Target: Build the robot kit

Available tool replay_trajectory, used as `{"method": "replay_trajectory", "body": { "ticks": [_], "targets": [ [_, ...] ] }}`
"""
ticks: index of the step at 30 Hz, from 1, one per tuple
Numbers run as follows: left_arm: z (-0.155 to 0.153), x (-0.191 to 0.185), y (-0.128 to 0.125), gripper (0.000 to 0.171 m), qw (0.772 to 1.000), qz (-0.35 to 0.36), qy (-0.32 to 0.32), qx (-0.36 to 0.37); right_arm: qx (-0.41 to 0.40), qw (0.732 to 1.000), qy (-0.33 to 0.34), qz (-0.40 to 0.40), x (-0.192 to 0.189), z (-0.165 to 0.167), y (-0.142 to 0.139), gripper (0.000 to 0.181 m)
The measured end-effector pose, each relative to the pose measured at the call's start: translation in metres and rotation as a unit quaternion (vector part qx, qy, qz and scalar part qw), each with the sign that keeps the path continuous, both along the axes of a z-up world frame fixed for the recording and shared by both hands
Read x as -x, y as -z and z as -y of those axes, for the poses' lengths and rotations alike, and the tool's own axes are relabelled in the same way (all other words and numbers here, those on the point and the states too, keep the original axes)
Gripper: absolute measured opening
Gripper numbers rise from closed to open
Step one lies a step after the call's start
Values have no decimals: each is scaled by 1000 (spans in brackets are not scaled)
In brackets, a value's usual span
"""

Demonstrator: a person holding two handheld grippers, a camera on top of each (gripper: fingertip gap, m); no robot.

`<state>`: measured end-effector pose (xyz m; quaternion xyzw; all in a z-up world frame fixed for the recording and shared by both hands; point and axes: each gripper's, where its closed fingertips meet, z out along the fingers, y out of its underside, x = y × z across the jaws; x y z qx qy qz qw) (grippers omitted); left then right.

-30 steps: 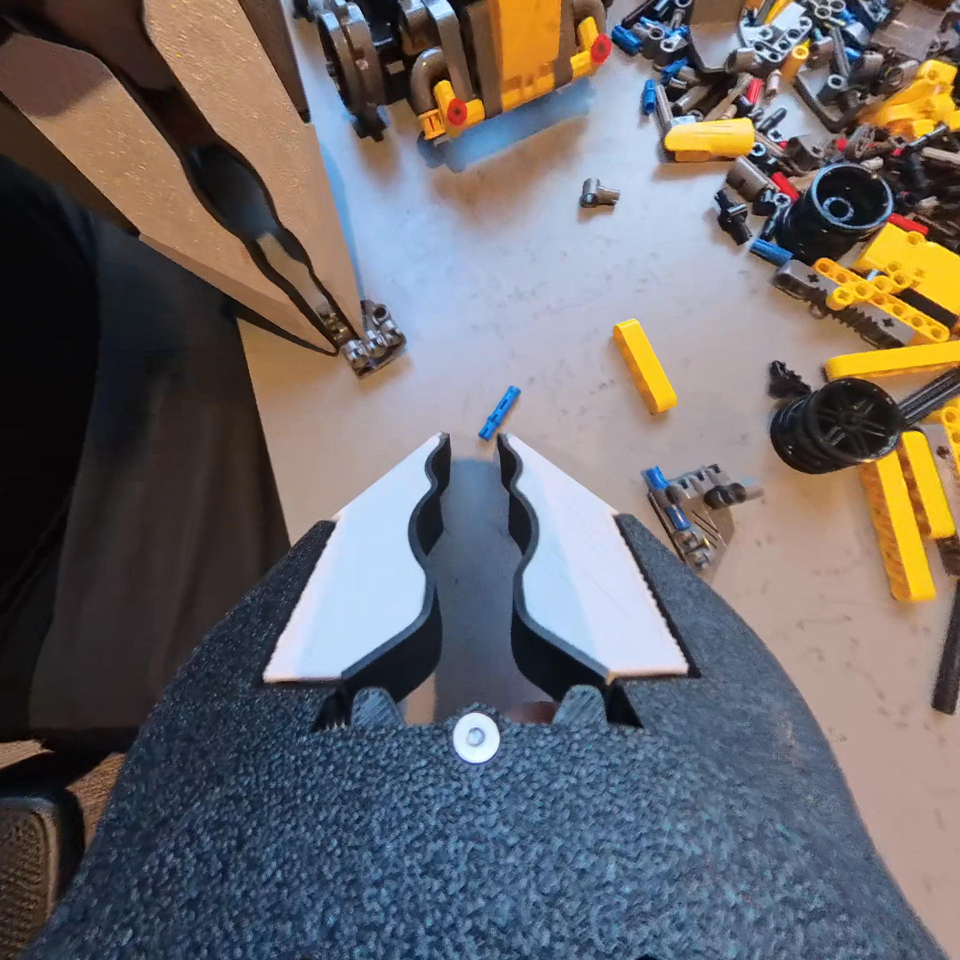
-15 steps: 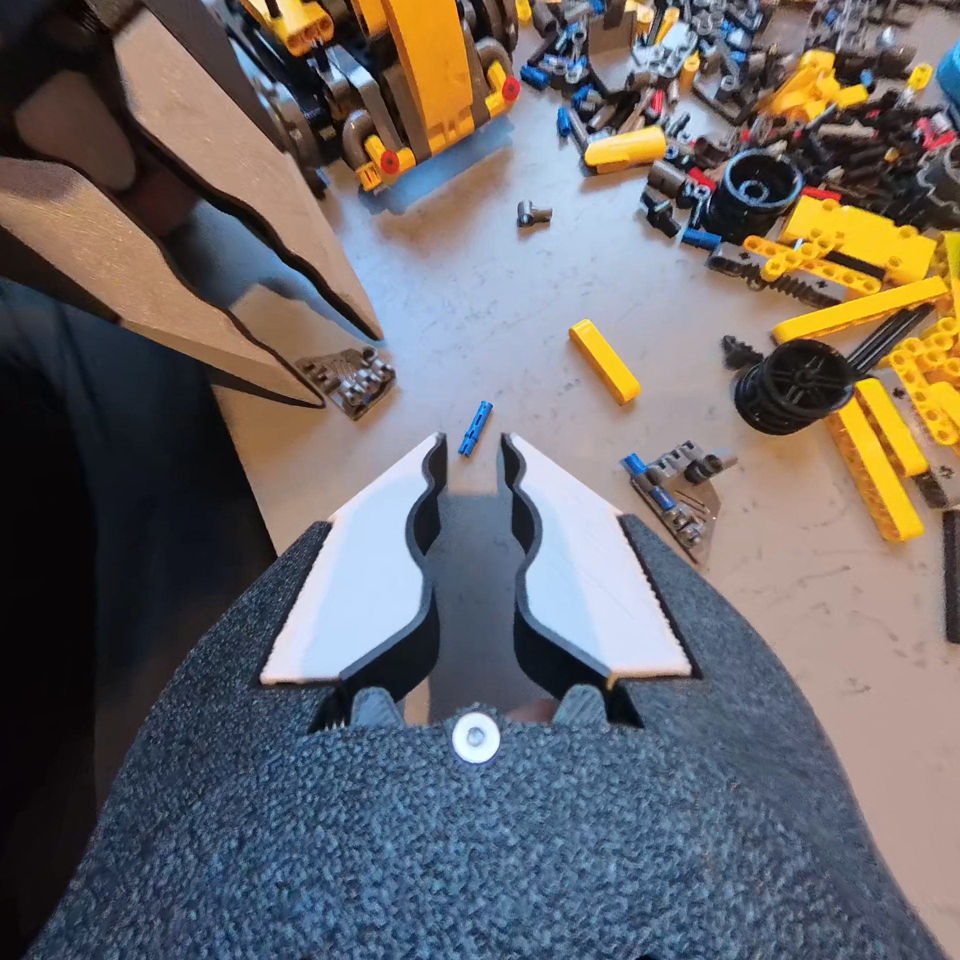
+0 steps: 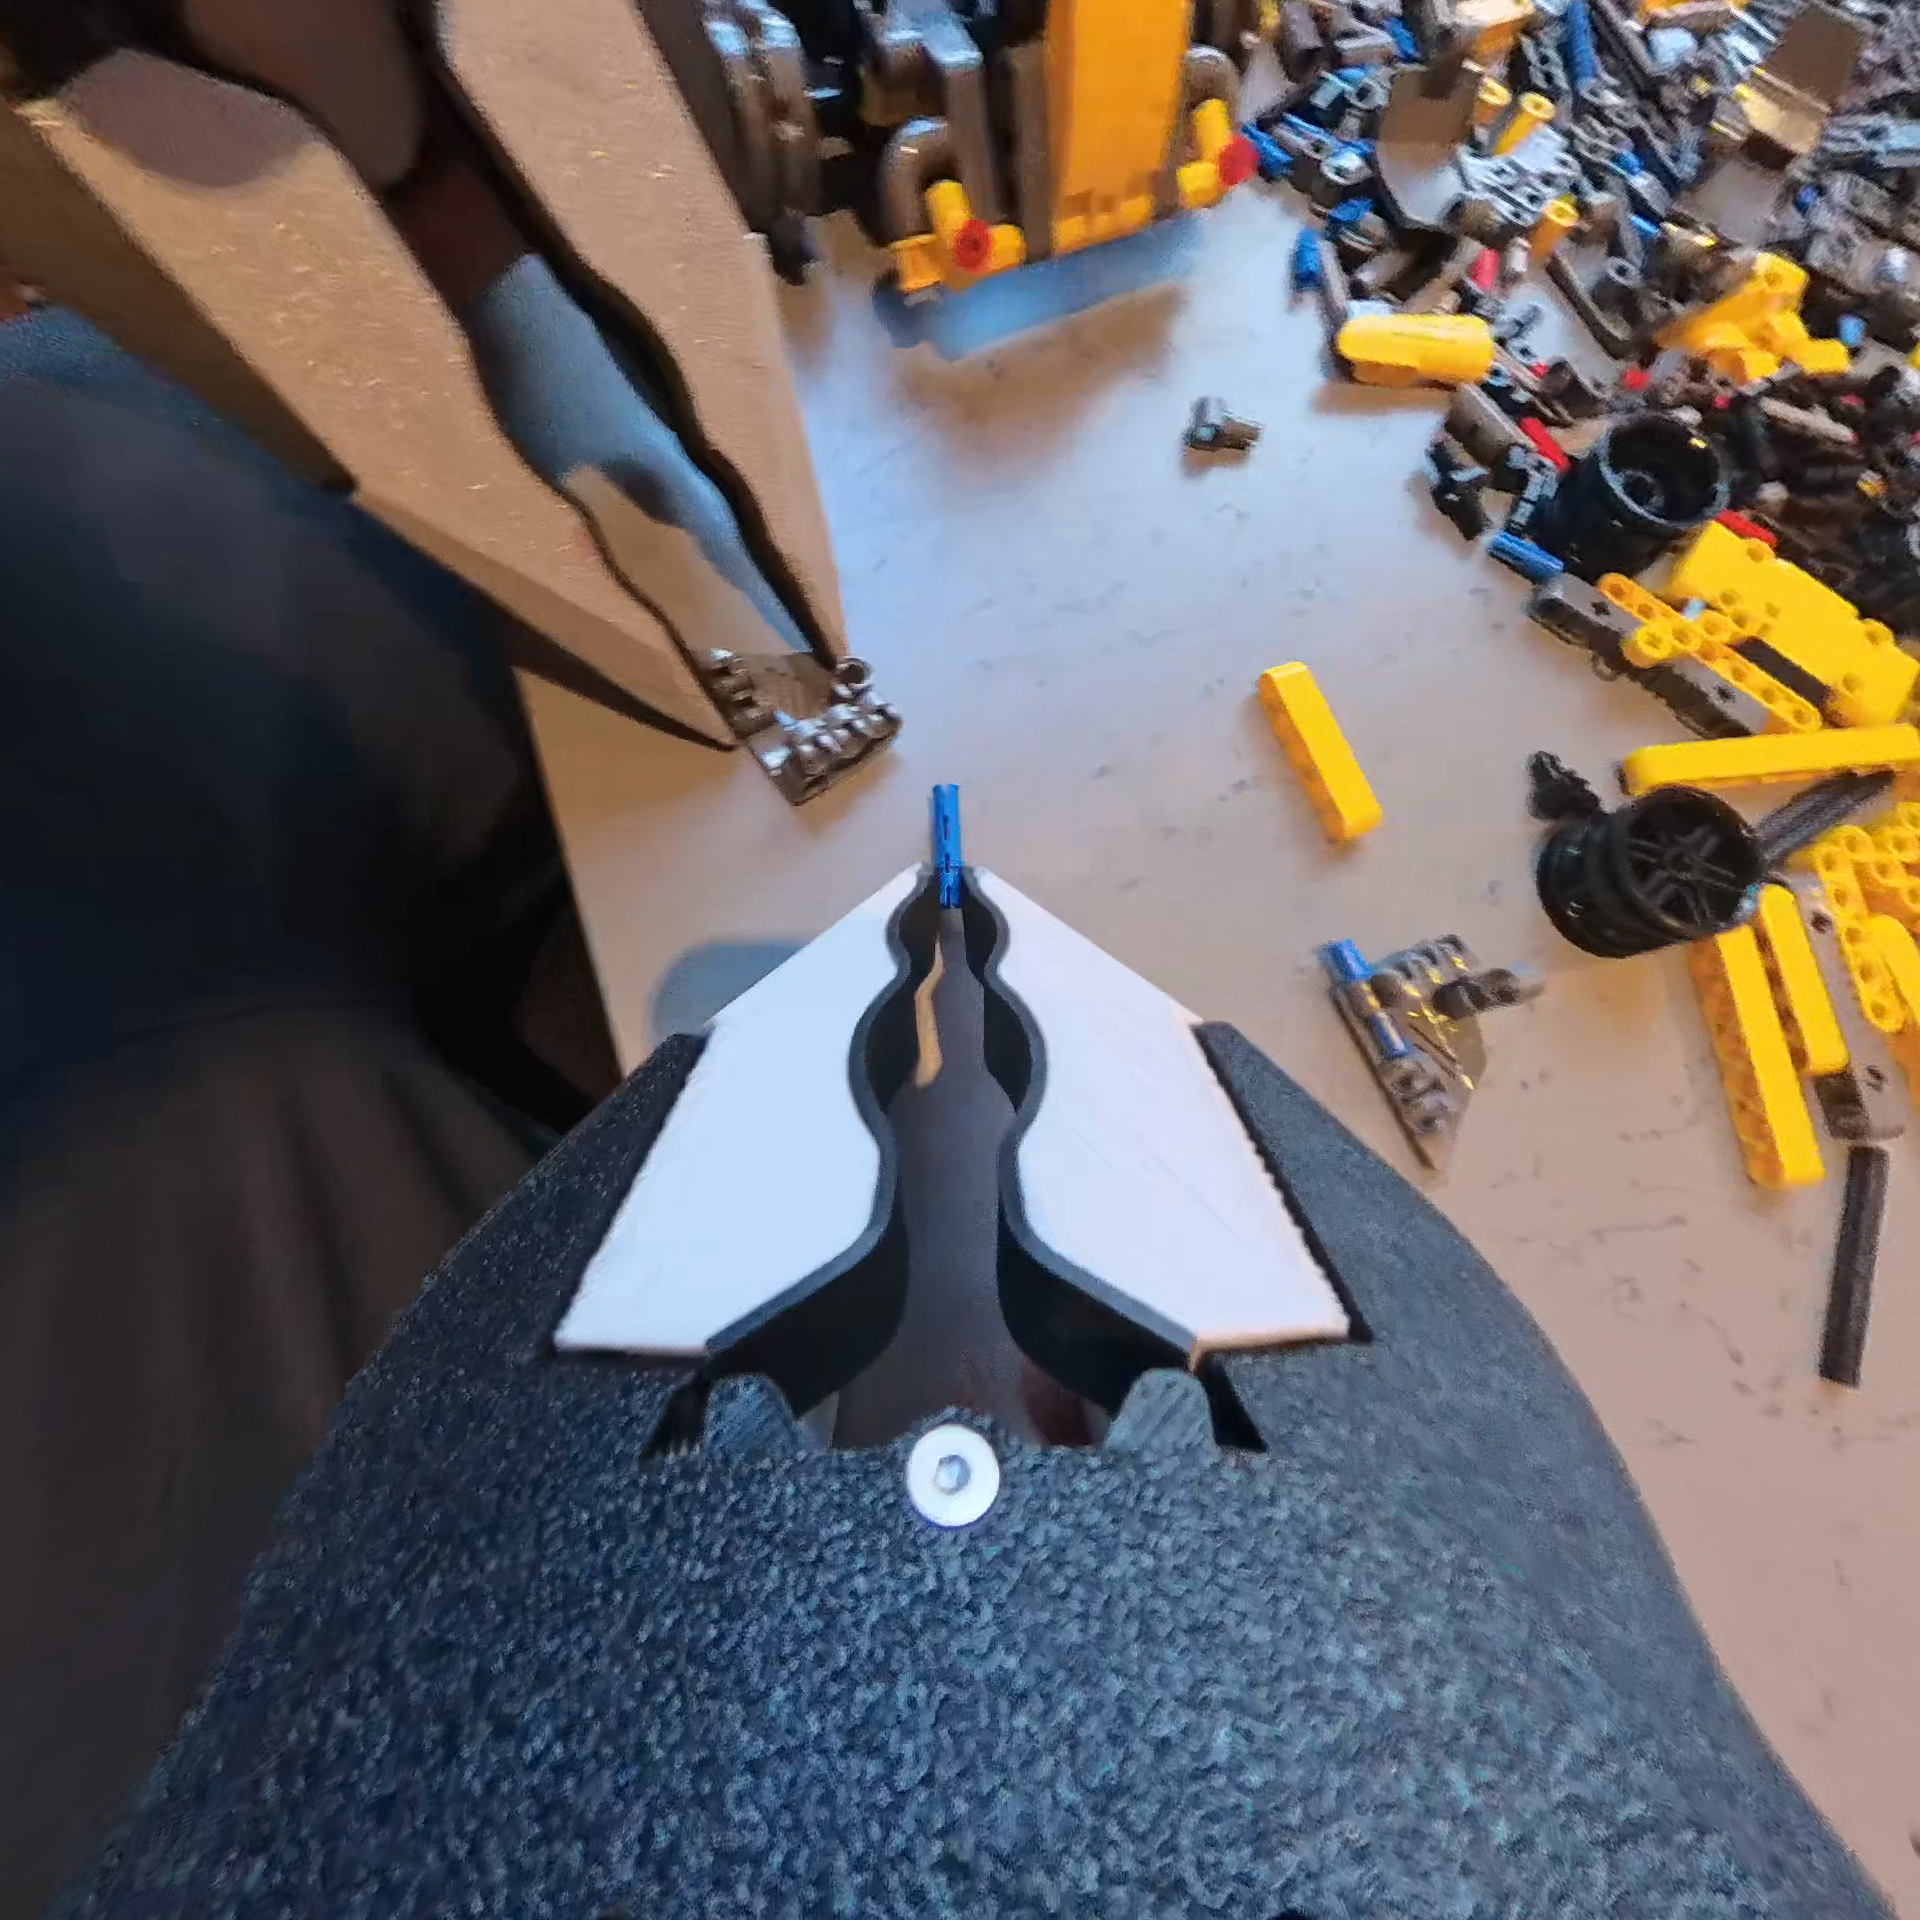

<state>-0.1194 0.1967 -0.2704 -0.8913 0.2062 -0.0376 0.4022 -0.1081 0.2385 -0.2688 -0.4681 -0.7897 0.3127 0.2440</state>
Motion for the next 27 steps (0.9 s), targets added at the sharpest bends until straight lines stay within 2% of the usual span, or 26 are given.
{"method": "replay_trajectory", "body": {
  "ticks": [3,6,12,15,19,21,27],
  "targets": [
    [3,-2,0,20,1000,-2,8,3,-17,999,-42,-24,-8,7,-4,4],
    [3,-2,0,20,1000,-4,12,4,-5,997,-75,-11,-15,12,-1,4],
    [3,3,-5,33,999,-41,5,-12,0,997,-82,-2,-16,13,2,4],
    [7,-7,-14,22,1000,-15,8,-22,-2,996,-88,-1,-17,14,3,4],
    [10,-6,0,16,1000,-12,7,5,14,995,-101,-4,-17,17,0,4],
    [10,-8,0,9,1000,14,10,10,24,994,-110,-10,-17,20,-3,4],
    [10,-7,1,7,998,50,19,26,18,989,-145,13,-13,26,3,4]
  ]
}}
